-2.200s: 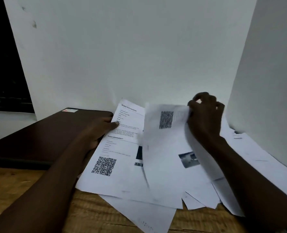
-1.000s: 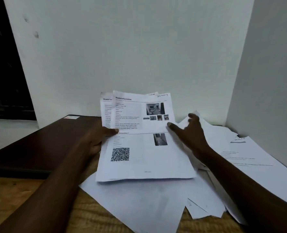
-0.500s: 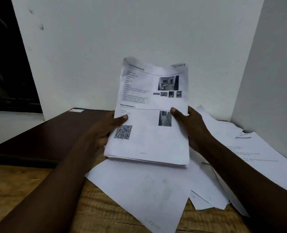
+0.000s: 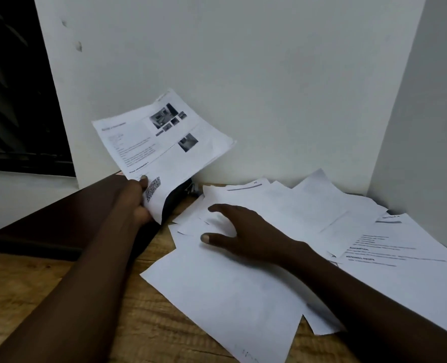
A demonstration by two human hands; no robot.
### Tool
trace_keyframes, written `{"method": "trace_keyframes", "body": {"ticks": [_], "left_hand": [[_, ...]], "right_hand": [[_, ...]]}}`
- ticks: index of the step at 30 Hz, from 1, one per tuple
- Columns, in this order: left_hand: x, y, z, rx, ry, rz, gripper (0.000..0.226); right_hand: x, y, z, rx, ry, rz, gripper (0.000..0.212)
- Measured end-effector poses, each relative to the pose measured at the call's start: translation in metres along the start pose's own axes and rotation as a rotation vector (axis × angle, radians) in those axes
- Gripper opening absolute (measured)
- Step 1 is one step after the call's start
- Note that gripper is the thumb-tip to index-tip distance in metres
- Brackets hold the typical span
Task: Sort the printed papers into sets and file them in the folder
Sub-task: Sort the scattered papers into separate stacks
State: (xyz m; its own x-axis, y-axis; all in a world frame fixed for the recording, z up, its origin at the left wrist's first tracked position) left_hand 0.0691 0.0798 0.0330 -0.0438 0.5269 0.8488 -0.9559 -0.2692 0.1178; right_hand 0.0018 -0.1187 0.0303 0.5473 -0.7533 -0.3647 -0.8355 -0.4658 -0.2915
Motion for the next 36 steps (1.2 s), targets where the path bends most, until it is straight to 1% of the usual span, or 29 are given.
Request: {"method": "trace_keyframes", "body": {"ticks": [4,7,9,11,13,14,16,17,19,20,21,22,23,24,25,27,28,30,32,35,36], "left_hand": [[-0.002,0.005,0.002,-0.029,-0.091,-0.019,0.043],[-0.009,0.007,0.008,-0.135,0.021,-0.051,0.040],[-0.010,0.004,0.007,-0.165,0.046,-0.054,0.039],[-0.009,0.000,0.006,-0.177,0.050,-0.049,0.038],[-0.011,-0.001,0.007,-0.178,0.052,-0.058,0.036],[-0.010,-0.001,0.008,-0.174,0.062,-0.051,0.034],[-0.009,-0.002,0.011,-0.153,0.075,-0.022,0.026],[-0.009,-0.002,0.010,-0.138,0.065,-0.013,0.026],[-0.010,0.000,0.011,-0.141,0.040,-0.029,0.033],[-0.009,0.000,0.010,-0.153,0.036,-0.036,0.033],[-0.009,0.000,0.011,-0.167,0.048,-0.036,0.029],[-0.007,0.001,0.010,-0.174,0.069,-0.034,0.026],[-0.006,0.002,0.010,-0.173,0.097,-0.040,0.023],[-0.006,0.004,0.010,-0.174,0.119,-0.051,0.022],[-0.006,0.008,0.012,-0.185,0.134,-0.056,0.024],[-0.006,0.010,0.015,-0.220,0.106,-0.036,0.030],[-0.006,0.009,0.014,-0.221,0.077,-0.015,0.032],[-0.006,0.005,0.013,-0.211,0.043,0.018,0.033],[-0.006,0.004,0.011,-0.191,0.038,0.029,0.028],[-0.009,0.006,0.011,-0.186,0.034,-0.030,0.028],[-0.010,0.006,0.010,-0.170,0.019,-0.054,0.029]], "right_hand": [[-0.011,-0.022,0.015,-0.033,0.097,0.036,0.071],[-0.015,-0.039,0.032,-0.052,0.152,0.117,0.070],[-0.016,-0.046,0.037,-0.049,0.168,0.192,0.059],[-0.022,-0.049,0.036,-0.014,0.217,0.222,0.044],[-0.031,-0.051,0.038,0.009,0.282,0.193,0.029],[-0.037,-0.051,0.038,0.025,0.314,0.168,0.026],[-0.044,-0.050,0.037,0.066,0.359,0.122,0.026],[-0.045,-0.049,0.036,0.077,0.370,0.103,0.026],[-0.045,-0.046,0.029,0.107,0.363,0.085,0.024],[-0.039,-0.045,0.018,0.158,0.301,0.111,0.019],[-0.031,-0.043,0.004,0.214,0.185,0.161,0.008],[-0.020,-0.042,-0.015,0.318,0.058,0.206,0.014],[-0.006,-0.040,-0.037,0.424,-0.046,0.243,0.025],[0.007,-0.034,-0.062,0.542,-0.180,0.268,0.030],[0.018,-0.026,-0.087,0.657,-0.349,0.281,0.028],[0.033,-0.009,-0.128,0.822,-0.652,0.269,0.021],[0.038,0.000,-0.146,0.882,-0.742,0.251,0.023],[0.041,0.018,-0.178,0.980,-0.841,0.209,0.023],[0.047,0.036,-0.201,1.072,-0.978,0.144,0.019],[0.068,0.054,-0.218,1.134,-1.458,-0.049,0.008],[0.075,0.058,-0.220,1.145,-1.573,-0.101,0.005]]}}
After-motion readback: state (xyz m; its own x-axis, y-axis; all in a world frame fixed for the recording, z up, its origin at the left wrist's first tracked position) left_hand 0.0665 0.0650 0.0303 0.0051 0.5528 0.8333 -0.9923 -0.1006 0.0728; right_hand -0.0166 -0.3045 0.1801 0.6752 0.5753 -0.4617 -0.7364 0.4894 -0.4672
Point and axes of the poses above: each hand's wrist, its own y-axis away from the middle knuckle, its own z-axis out of the palm, x = y × z, the point moved 7 cm from there along -y, towards the middle knuckle, and after that the axes turned 3 degrees about -z, right-handed, at the moved point
